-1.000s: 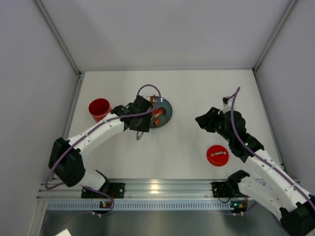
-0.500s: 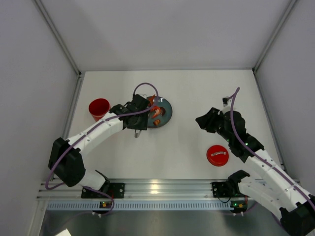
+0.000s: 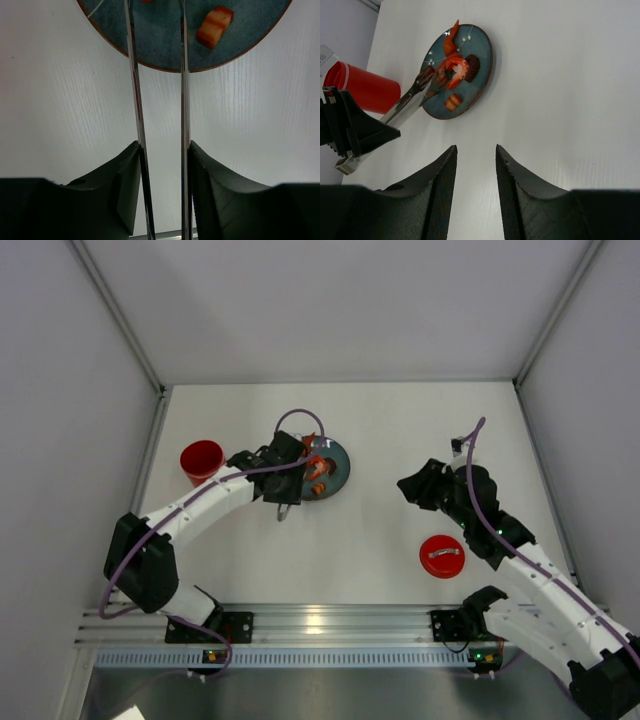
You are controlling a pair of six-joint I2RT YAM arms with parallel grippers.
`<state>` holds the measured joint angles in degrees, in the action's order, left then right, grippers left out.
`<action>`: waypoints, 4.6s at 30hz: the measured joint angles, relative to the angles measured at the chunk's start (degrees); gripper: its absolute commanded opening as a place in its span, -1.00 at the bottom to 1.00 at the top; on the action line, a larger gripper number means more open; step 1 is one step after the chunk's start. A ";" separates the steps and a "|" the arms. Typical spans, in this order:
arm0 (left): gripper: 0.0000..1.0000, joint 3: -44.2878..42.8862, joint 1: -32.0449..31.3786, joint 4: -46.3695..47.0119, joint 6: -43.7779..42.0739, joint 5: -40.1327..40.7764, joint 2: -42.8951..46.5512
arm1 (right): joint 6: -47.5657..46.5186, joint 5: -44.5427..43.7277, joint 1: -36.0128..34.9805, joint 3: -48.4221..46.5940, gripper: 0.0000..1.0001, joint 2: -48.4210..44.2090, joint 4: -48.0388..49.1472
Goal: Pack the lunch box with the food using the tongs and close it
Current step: Pick up the fake food from the plate, then place the fake food in the packing box.
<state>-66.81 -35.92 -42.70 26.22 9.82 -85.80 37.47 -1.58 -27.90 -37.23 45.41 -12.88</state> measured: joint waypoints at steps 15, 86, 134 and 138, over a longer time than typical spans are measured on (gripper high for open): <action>-0.70 -1.14 0.04 -1.14 -0.42 0.04 2.03 | 0.00 -0.07 0.00 0.00 -0.28 0.13 0.00; -0.75 -5.73 0.15 -29.14 16.11 27.32 36.20 | 0.22 2.82 0.00 0.07 -0.31 3.87 0.94; -0.72 -1.92 0.15 -29.40 17.44 27.08 38.03 | 0.26 3.04 0.00 0.61 -0.31 3.89 1.33; -0.70 -1.90 0.15 -29.40 17.44 27.08 38.03 | 0.26 3.06 0.00 0.61 -0.31 3.89 1.33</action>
<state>-68.71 -35.77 -72.10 43.66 36.91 -47.77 37.74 1.48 -27.90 -36.62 49.30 -11.55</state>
